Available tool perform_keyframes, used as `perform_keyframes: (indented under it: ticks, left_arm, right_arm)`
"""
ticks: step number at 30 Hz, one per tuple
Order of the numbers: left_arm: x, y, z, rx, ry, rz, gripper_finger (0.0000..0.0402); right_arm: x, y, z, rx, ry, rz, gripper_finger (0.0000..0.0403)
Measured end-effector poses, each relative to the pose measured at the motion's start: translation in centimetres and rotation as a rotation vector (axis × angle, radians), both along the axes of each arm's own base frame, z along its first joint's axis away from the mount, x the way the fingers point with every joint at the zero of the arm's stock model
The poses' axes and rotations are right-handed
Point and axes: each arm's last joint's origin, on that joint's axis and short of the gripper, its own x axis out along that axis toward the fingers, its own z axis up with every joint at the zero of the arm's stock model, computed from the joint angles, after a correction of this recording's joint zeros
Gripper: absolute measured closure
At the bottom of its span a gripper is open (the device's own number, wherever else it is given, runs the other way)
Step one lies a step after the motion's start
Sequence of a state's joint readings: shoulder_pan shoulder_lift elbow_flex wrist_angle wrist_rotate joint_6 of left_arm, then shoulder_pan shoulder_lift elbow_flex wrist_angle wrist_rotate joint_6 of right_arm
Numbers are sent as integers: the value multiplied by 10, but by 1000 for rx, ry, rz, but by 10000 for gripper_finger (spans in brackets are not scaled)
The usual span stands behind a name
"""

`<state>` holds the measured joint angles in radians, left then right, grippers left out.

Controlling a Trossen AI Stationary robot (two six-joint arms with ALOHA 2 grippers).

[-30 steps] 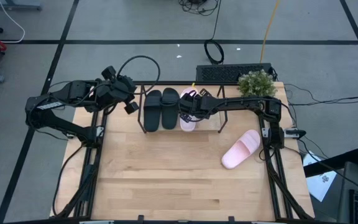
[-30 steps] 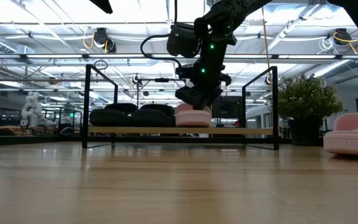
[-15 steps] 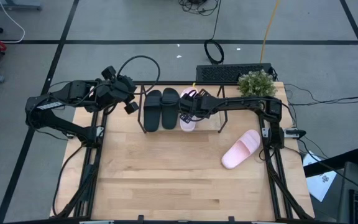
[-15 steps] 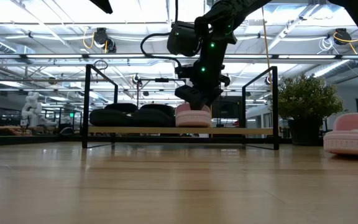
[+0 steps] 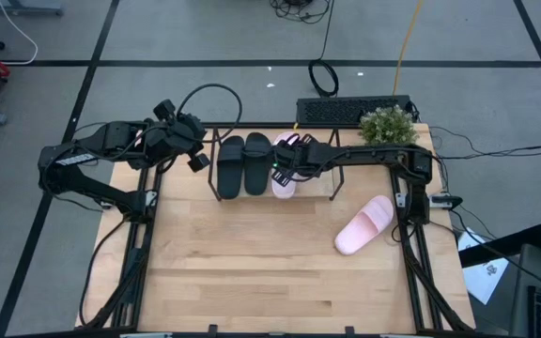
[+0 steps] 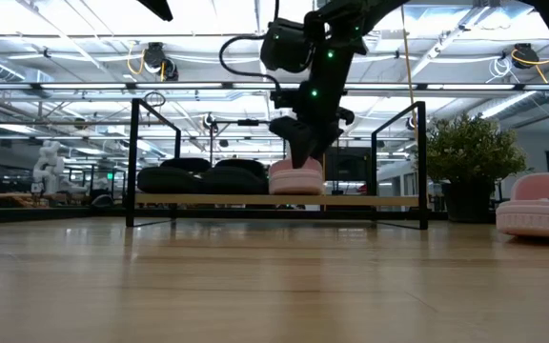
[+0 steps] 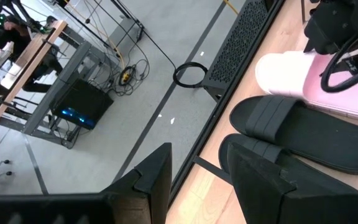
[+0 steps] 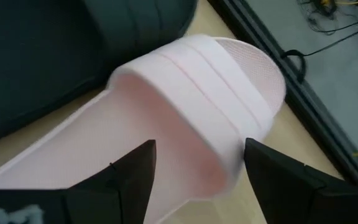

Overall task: Pick and place slides into the shelf
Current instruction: Put the left pink slipper on the shelf, then put the pink slipper on the shelf

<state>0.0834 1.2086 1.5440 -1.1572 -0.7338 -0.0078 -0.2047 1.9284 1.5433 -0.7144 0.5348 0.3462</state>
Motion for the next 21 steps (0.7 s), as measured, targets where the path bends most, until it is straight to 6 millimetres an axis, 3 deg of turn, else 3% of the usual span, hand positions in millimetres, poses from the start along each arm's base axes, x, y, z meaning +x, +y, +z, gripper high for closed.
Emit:
perform_keyframes:
  ticks: [14, 21]
  left_arm:
    - [0, 0, 0, 1, 0, 0, 243]
    - [0, 0, 0, 1, -1, 0, 243]
  right_arm:
    - [-1, 5, 6, 24, 2, 69, 169]
    - [-9, 13, 37, 6, -89, 85, 170]
